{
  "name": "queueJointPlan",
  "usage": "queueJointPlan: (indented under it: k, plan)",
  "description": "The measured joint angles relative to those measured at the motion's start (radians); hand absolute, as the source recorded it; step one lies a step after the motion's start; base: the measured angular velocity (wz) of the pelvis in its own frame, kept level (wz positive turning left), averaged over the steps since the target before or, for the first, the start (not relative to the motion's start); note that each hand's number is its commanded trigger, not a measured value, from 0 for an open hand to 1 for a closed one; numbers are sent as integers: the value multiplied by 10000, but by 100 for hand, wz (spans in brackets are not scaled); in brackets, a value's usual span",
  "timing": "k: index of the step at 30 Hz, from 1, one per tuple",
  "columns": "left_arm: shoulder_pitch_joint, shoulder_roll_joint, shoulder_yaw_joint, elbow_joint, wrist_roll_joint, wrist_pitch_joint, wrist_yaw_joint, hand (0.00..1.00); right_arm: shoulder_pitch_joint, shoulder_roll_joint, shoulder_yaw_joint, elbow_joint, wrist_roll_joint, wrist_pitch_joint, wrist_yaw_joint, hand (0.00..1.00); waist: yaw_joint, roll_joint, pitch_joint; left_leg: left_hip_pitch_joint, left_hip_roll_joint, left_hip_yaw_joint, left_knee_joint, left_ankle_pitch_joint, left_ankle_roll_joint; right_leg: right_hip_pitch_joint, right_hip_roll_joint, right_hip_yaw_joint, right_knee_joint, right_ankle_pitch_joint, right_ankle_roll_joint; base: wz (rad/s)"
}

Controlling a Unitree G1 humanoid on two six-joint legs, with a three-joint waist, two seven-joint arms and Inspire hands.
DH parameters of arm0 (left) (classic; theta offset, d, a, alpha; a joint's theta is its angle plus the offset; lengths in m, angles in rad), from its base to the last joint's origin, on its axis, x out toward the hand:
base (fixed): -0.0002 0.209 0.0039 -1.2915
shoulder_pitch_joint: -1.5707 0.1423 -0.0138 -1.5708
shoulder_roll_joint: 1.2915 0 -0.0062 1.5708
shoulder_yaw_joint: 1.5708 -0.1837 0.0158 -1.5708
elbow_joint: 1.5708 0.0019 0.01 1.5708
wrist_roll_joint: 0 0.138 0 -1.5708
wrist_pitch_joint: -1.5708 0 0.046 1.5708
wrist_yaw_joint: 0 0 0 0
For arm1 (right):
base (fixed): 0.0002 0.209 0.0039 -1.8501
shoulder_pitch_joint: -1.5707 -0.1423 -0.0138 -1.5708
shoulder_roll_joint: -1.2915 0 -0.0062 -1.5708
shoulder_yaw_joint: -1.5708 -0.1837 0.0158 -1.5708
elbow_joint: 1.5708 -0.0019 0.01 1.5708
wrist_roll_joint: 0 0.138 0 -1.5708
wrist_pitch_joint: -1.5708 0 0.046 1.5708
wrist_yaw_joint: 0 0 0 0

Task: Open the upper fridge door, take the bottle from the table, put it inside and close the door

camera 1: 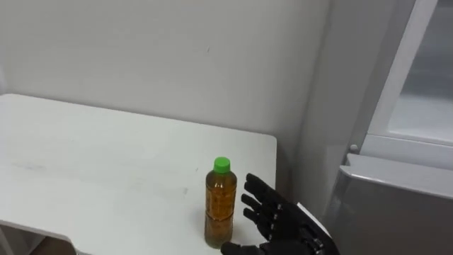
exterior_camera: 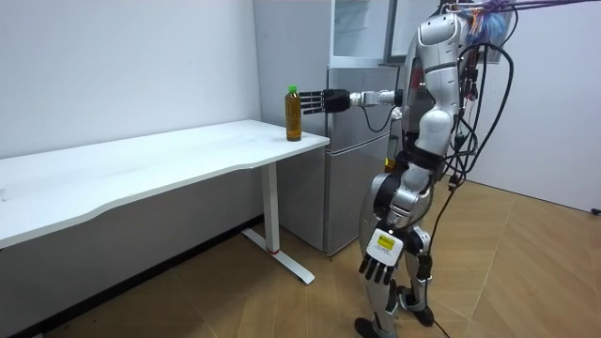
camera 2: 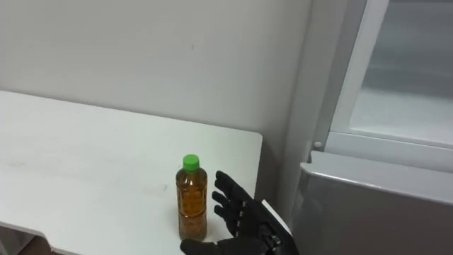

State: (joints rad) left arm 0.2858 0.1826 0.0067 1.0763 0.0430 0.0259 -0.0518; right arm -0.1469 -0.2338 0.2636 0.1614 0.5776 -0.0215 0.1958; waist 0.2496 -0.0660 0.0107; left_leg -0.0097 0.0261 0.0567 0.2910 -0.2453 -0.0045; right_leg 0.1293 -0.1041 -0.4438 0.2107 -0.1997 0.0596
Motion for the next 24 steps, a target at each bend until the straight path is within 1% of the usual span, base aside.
queueJointPlan:
  k: [3,5,7,10,14,15,17,19,21,24]
  plan:
    - [-5,6,3,38,0,11,0,0,-45,7,2,391,-30,-13,-374,0,61,-56,27,-67,-33,-117,11,0,1,39,0,-94,-76,0,0,12]
    - [8,25,0,35,-3,97,0,0,-100,52,15,597,-27,-13,-656,0,60,-69,34,-139,-36,-191,20,2,0,11,0,-261,-78,0,1,13]
    - [35,26,-7,32,0,185,-1,0,-143,76,90,674,-170,-13,-1188,0,77,-49,73,-169,-40,-258,31,9,-6,13,2,-326,-77,-1,2,9]
    - [99,26,-2,23,73,205,-13,0,-192,78,107,706,-498,-13,-1764,0,101,-17,98,-167,-57,-348,34,12,-8,40,0,-386,-78,-2,3,9]
    - [154,26,2,-195,240,303,-39,0,-203,82,200,809,-1084,-26,-2491,0,327,-13,100,-145,-60,-346,95,16,-5,32,-8,-382,-76,-3,4,0]
    - [184,24,-7,-293,300,350,-31,0,-288,102,352,945,-1309,-26,-2697,0,359,-10,101,-146,-61,-350,96,17,-4,35,-8,-380,-76,-3,4,0]
    - [198,5,-23,-365,309,399,-12,0,-455,246,496,1144,-1515,-26,-2948,0,364,-3,106,-146,-65,-366,96,18,-4,46,-8,-380,-76,-3,5,0]
    - [198,-26,-23,-367,308,472,-10,0,-810,385,678,1423,-1542,-26,-3306,0,357,14,118,-162,-71,-386,103,19,-3,75,-8,-395,-83,-4,6,0]
    - [196,-25,-18,-395,308,577,-9,0,-933,434,692,1468,-1548,-26,-3571,0,353,30,127,-176,-87,-495,114,19,-3,123,-8,-524,-83,-8,12,14]
    - [211,-41,-18,-398,309,667,-7,0,-1105,452,698,1502,-1541,-26,-3901,0,413,20,121,-193,-102,-577,108,21,-7,154,-6,-554,-81,-17,27,10]
